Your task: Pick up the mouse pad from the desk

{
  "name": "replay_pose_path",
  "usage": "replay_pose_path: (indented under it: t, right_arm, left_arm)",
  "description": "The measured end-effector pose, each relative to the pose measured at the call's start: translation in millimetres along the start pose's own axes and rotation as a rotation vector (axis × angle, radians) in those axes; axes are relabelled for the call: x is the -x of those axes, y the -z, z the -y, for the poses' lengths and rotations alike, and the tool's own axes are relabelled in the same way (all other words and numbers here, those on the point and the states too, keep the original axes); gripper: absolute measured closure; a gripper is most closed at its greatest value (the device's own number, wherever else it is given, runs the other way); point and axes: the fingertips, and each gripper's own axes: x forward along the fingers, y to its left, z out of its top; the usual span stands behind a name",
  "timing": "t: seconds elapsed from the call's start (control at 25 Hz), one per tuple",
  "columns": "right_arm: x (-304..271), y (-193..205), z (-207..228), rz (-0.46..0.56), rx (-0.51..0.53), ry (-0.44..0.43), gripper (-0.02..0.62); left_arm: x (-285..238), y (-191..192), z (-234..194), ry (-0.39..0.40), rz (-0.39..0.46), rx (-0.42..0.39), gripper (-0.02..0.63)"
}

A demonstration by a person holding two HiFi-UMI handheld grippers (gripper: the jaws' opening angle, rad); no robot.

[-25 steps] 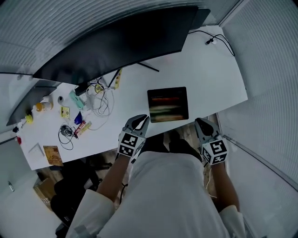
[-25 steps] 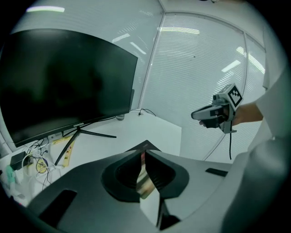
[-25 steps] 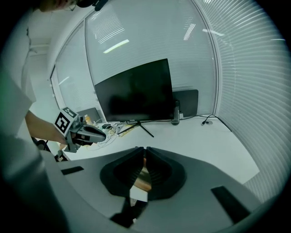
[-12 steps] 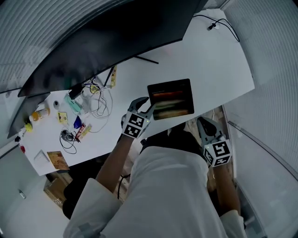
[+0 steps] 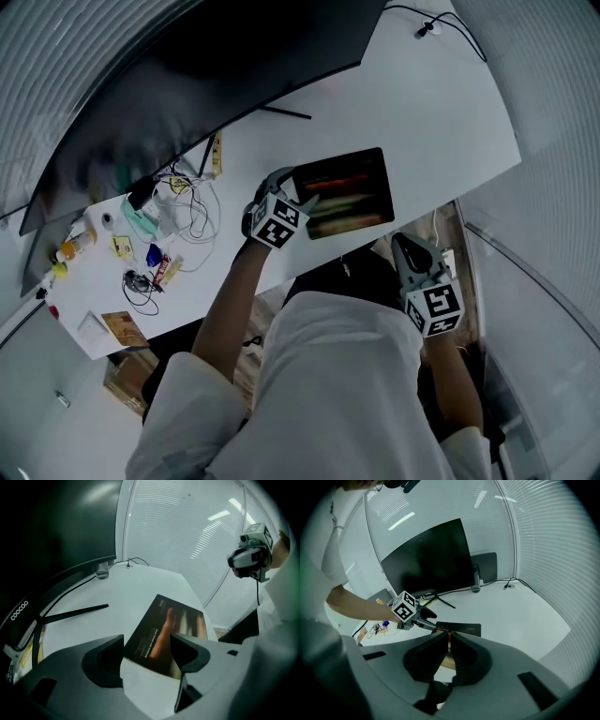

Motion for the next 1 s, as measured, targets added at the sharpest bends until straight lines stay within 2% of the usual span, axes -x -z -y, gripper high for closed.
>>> replay_pose_path:
  t: [0.36, 0.68, 0.92, 1.0]
  right_arm:
    - [-3.5, 8.1, 0.9, -0.027, -0.032, 0.017, 0.557]
    - [-6.8, 11.3, -1.8, -0.031, -0.048, 0.022, 0.557]
    - [-10.3, 14.1, -6.8, -0.037, -0.047, 0.015, 0.557]
    - [-10.6, 13.6, -7.6, -0.038, -0.045, 0.014, 0.557]
  left_arm:
    - [-27.3, 18.8, -7.5, 0.033, -0.121, -0.054, 0.264]
    - [-33.5, 26.9, -11.0, 0.01, -0.133, -0.083, 0.266]
    - [-33.0, 25.7, -11.4, -0.005, -0.116, -0.07, 0.297]
    - [-32.8, 25.2, -8.8, -0.003, -0.105, -0.063, 0.359]
